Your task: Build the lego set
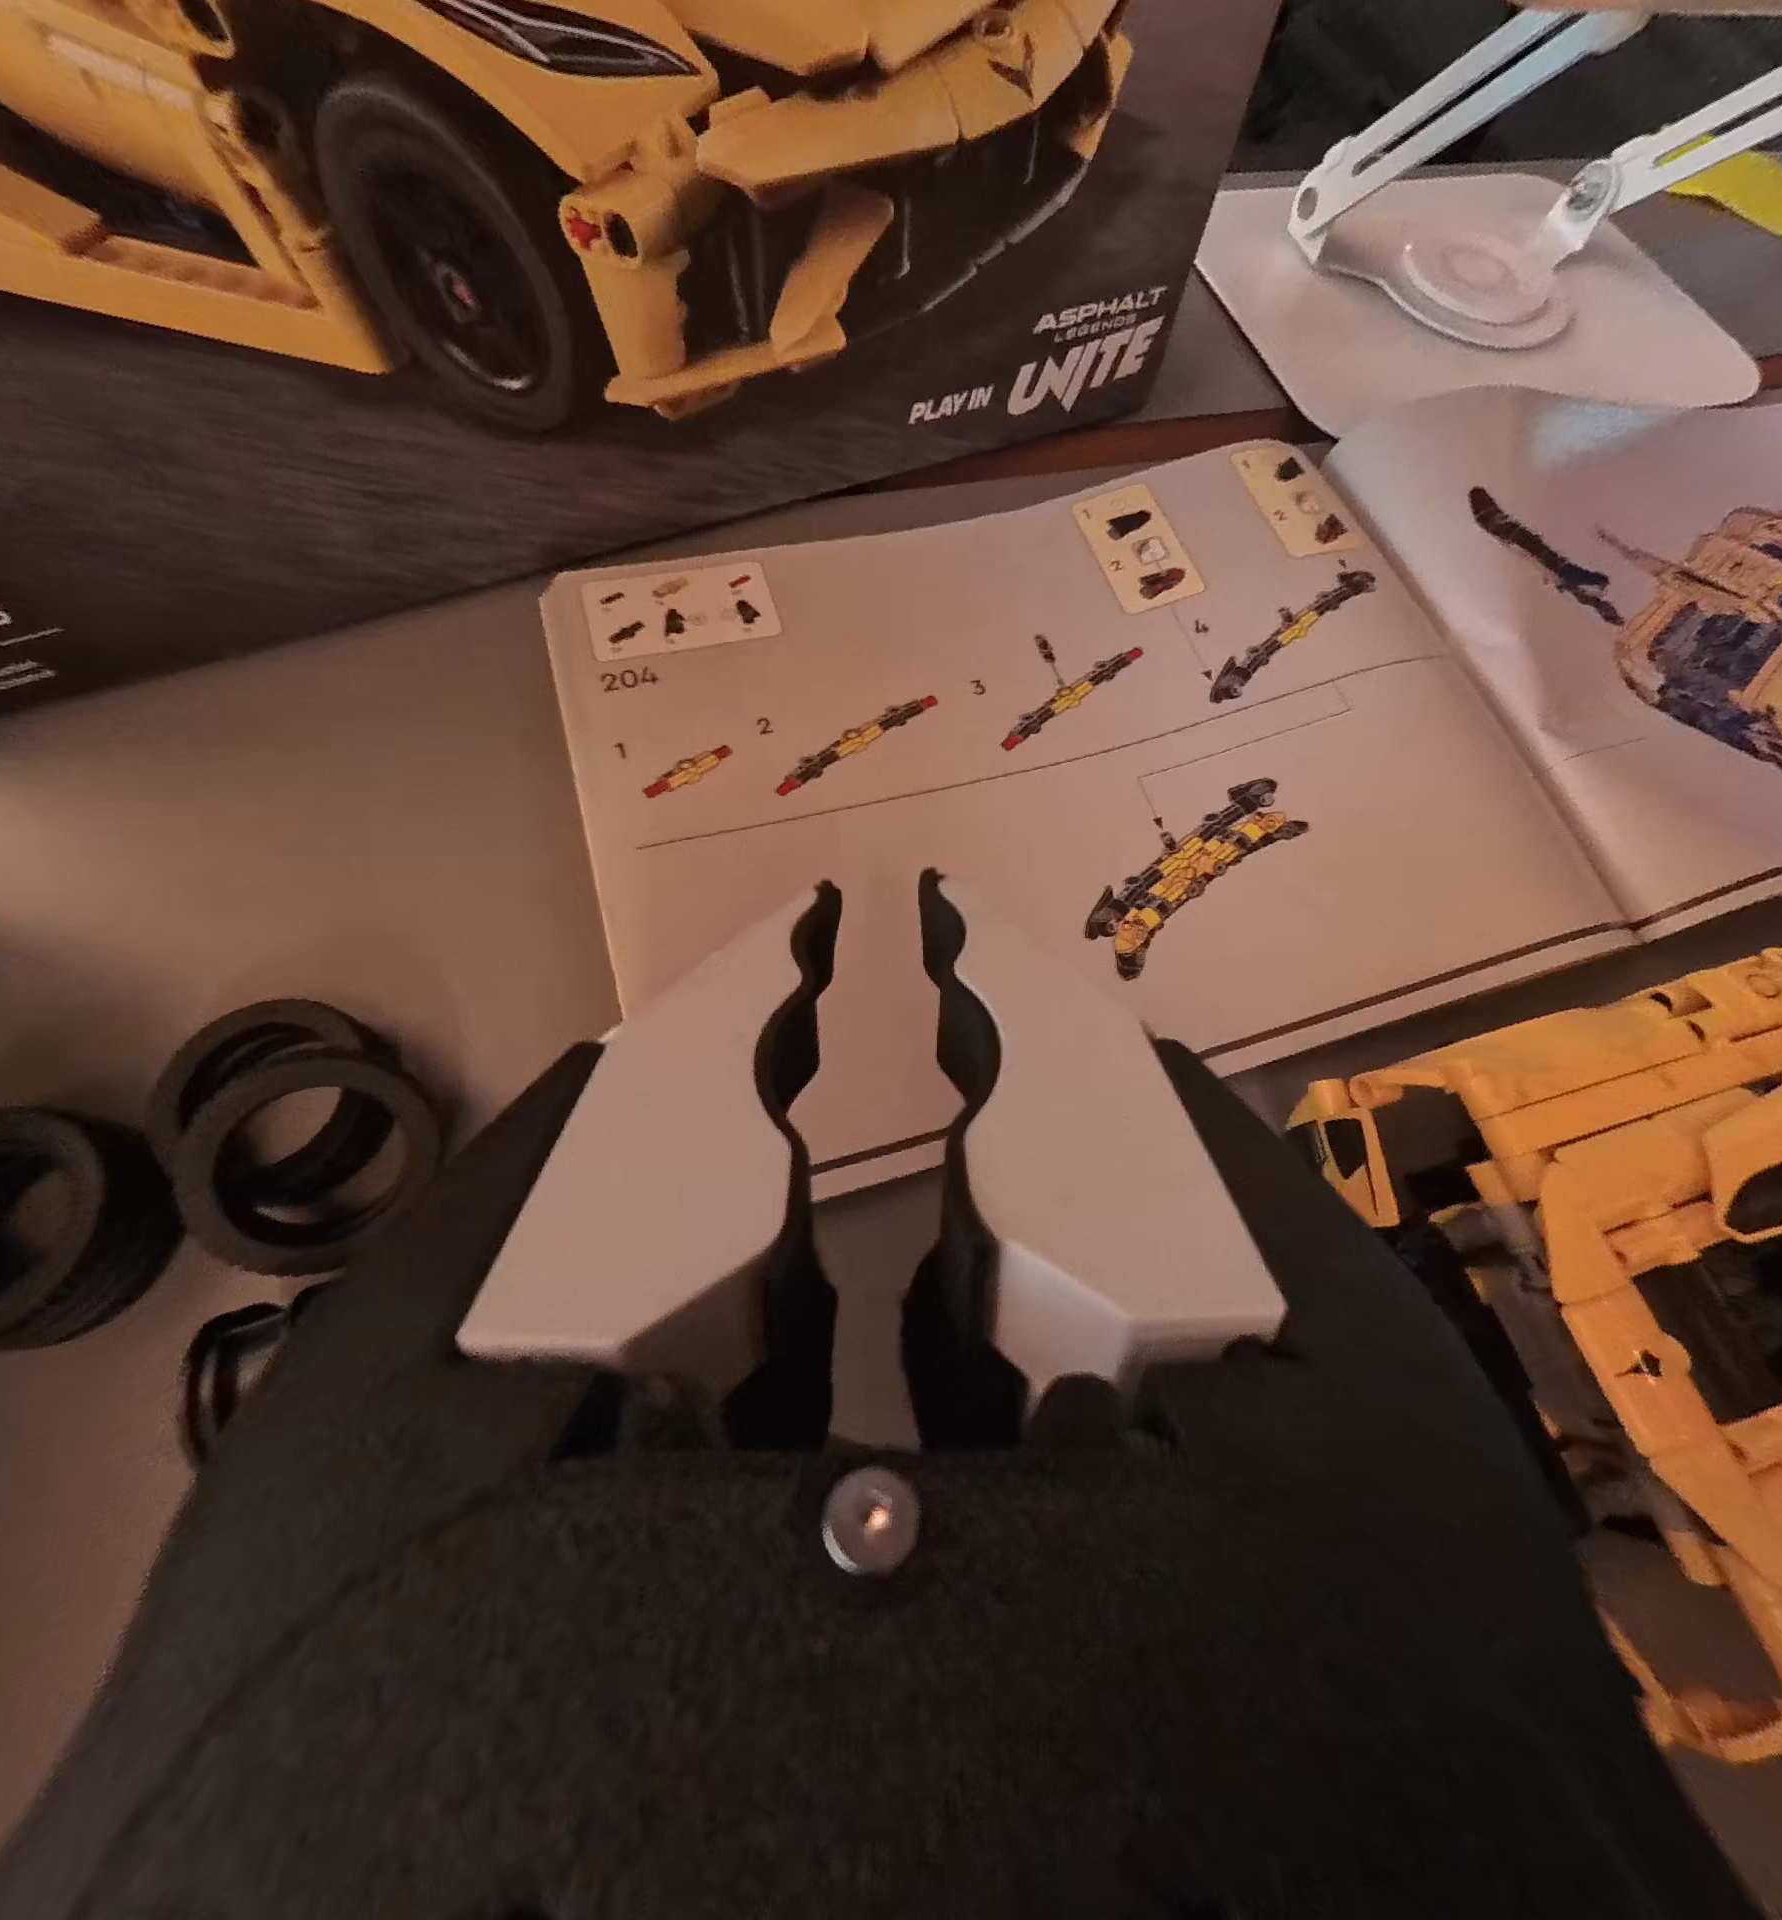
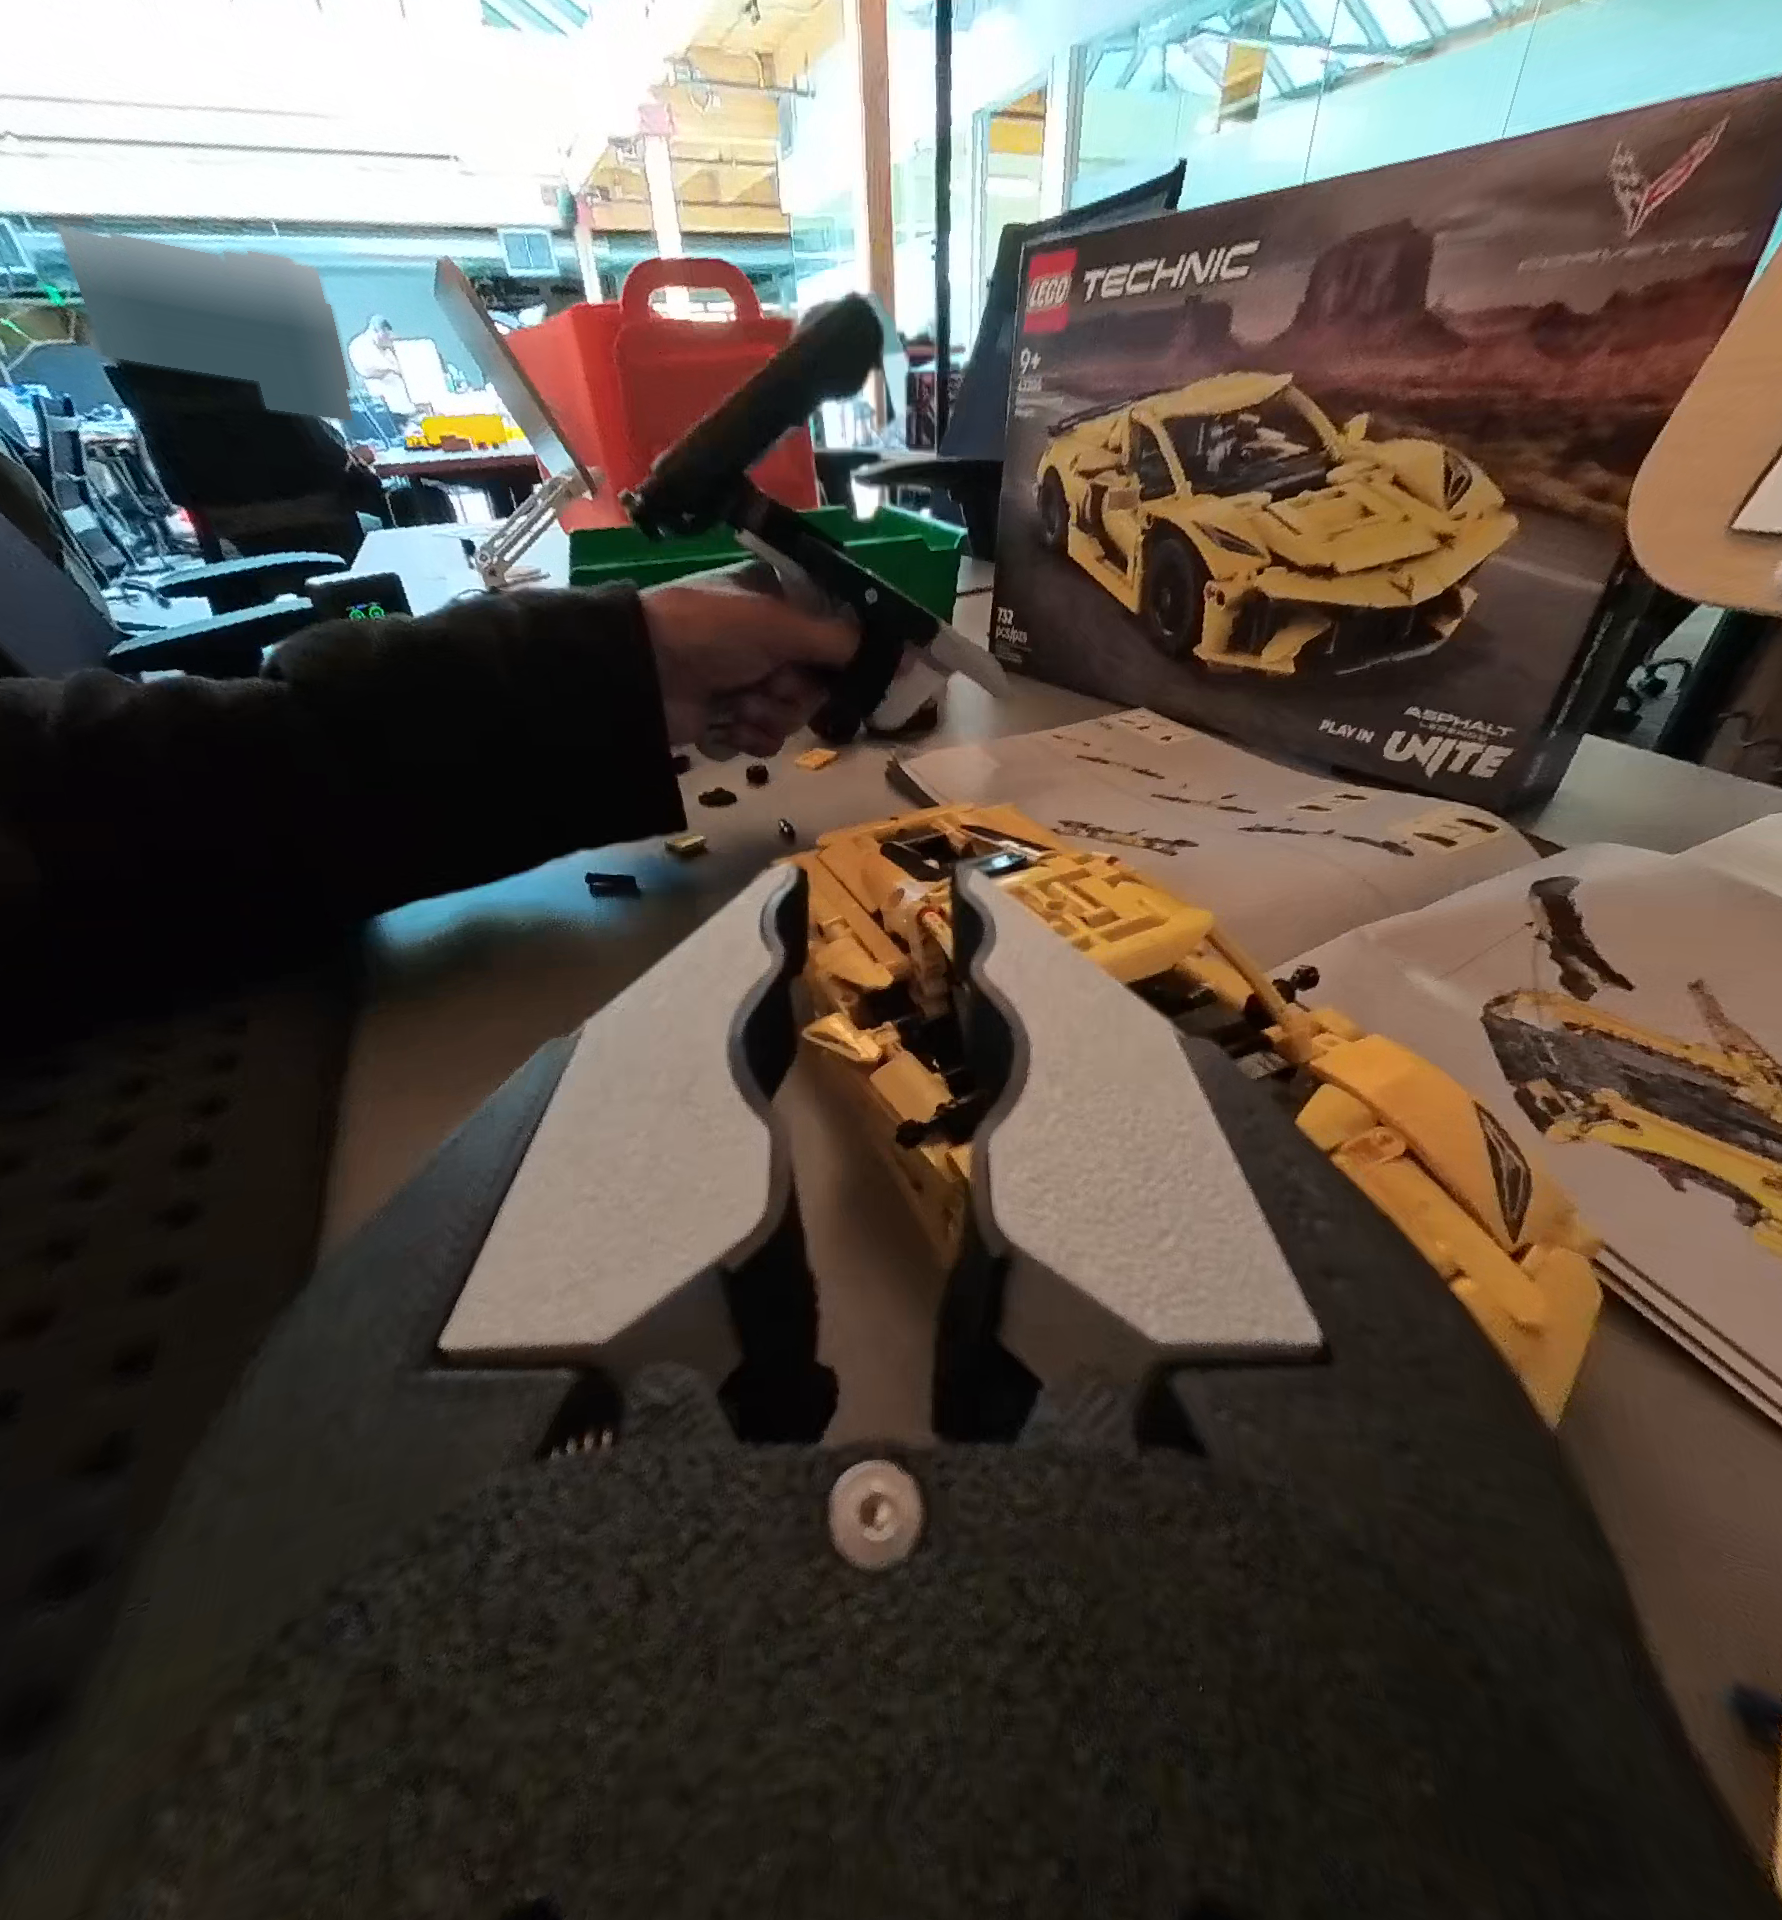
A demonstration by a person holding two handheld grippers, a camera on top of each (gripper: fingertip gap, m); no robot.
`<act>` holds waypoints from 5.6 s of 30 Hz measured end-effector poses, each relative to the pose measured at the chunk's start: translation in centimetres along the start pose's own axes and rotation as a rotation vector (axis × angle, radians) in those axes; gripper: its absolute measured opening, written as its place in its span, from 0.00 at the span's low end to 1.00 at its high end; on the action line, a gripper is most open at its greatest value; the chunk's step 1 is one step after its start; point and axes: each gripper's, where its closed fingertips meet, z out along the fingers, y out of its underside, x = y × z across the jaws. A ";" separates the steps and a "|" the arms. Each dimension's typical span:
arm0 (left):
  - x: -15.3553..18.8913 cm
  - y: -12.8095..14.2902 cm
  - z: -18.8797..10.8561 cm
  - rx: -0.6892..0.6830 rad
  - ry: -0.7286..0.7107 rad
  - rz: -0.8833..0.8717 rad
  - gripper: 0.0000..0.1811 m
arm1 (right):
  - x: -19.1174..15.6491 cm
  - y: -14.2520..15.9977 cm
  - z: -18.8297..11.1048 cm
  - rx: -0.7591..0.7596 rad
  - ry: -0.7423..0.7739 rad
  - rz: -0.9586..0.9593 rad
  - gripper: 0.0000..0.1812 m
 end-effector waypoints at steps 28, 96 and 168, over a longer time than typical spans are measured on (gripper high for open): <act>4.4 -3.8 -4.4 0.155 0.318 0.037 0.10 | -4.2 11.5 0.6 -0.779 -0.267 -0.227 0.13; 27.2 -1.2 -12.7 -0.093 1.571 -0.393 0.04 | 0.9 -4.4 2.5 0.016 0.190 -0.578 0.04; 28.4 0.2 -13.6 -0.192 1.646 -0.386 0.05 | -0.6 -3.8 2.5 -0.002 -0.033 -0.474 0.04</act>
